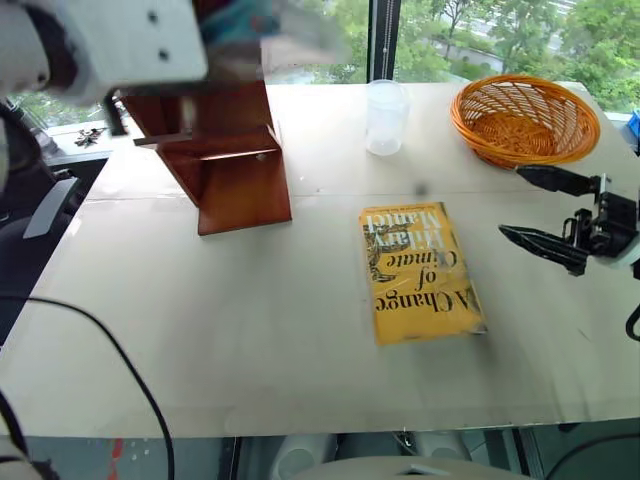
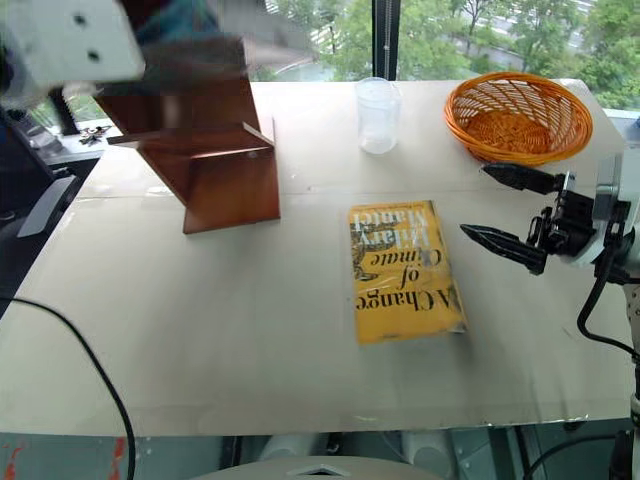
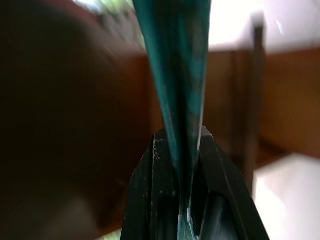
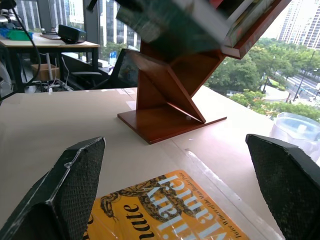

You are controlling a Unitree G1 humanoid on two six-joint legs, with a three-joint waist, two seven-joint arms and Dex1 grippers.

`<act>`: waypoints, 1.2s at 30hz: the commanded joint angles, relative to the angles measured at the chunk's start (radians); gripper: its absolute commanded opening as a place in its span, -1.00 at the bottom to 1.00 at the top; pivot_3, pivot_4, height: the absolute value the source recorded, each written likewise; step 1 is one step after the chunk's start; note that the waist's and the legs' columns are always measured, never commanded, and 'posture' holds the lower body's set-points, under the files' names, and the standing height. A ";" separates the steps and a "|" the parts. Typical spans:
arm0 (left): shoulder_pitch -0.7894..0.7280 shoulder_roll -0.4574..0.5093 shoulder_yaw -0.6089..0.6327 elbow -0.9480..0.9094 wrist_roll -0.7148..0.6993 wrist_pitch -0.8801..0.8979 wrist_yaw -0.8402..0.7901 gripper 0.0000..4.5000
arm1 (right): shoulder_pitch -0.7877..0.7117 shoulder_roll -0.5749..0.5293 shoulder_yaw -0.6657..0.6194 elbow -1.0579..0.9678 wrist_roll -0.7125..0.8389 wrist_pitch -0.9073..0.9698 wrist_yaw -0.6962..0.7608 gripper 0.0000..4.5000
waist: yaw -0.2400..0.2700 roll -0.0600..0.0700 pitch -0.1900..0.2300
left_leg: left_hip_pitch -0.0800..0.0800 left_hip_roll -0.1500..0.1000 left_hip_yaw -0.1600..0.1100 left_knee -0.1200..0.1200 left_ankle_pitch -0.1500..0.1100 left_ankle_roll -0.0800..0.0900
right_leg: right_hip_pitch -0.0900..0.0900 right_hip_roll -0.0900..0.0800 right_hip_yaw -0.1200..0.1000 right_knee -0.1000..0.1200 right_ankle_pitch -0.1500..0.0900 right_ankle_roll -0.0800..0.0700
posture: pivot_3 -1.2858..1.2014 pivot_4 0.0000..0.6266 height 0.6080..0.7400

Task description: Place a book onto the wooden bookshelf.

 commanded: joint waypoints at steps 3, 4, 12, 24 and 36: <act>0.009 -0.015 -0.013 0.034 0.181 0.044 -0.070 -1.00 | -0.070 0.053 -0.026 -0.022 0.034 -0.033 -0.060 1.00 | -0.017 0.000 0.000 | 0.000 0.000 0.000 0.000 0.000 0.000 | 0.000 0.000 0.001 0.001 0.000 0.000 | 0.03 -0.52 1.00; 0.006 -0.045 -0.028 0.038 0.200 0.055 -0.081 -1.00 | -0.079 0.068 -0.028 -0.025 0.038 -0.035 -0.077 1.00 | -0.020 0.000 0.000 | 0.001 0.000 0.000 0.000 0.000 0.000 | 0.000 -0.001 0.001 0.002 0.000 0.000 | 0.03 -0.52 1.00; 0.005 -0.184 -0.082 0.058 0.343 0.162 -0.160 -1.00 | -0.093 0.129 -0.036 -0.127 0.079 -0.018 -0.213 1.00 | -0.021 0.002 -0.001 | 0.002 0.000 0.000 0.003 0.000 0.000 | 0.000 0.001 0.001 0.006 0.000 0.000 | 0.03 -0.52 1.00; 0.005 -0.290 0.028 0.076 0.373 0.263 -0.140 -0.07 | -0.097 0.205 -0.001 -0.203 0.067 -0.028 -0.366 1.00 | -0.022 0.002 0.000 | 0.007 0.000 -0.001 0.004 0.000 0.000 | 0.002 0.002 0.001 0.013 0.000 0.000 | 0.03 -0.52 1.00; 0.192 -0.330 0.605 -0.226 -0.132 0.612 -0.301 0.89 | -0.093 0.196 0.008 -0.198 0.138 0.011 -0.331 1.00 | -0.023 0.001 0.000 | -0.006 0.000 -0.003 0.005 0.000 -0.001 | -0.004 -0.001 -0.003 0.003 0.000 0.000 | 0.03 -0.52 1.00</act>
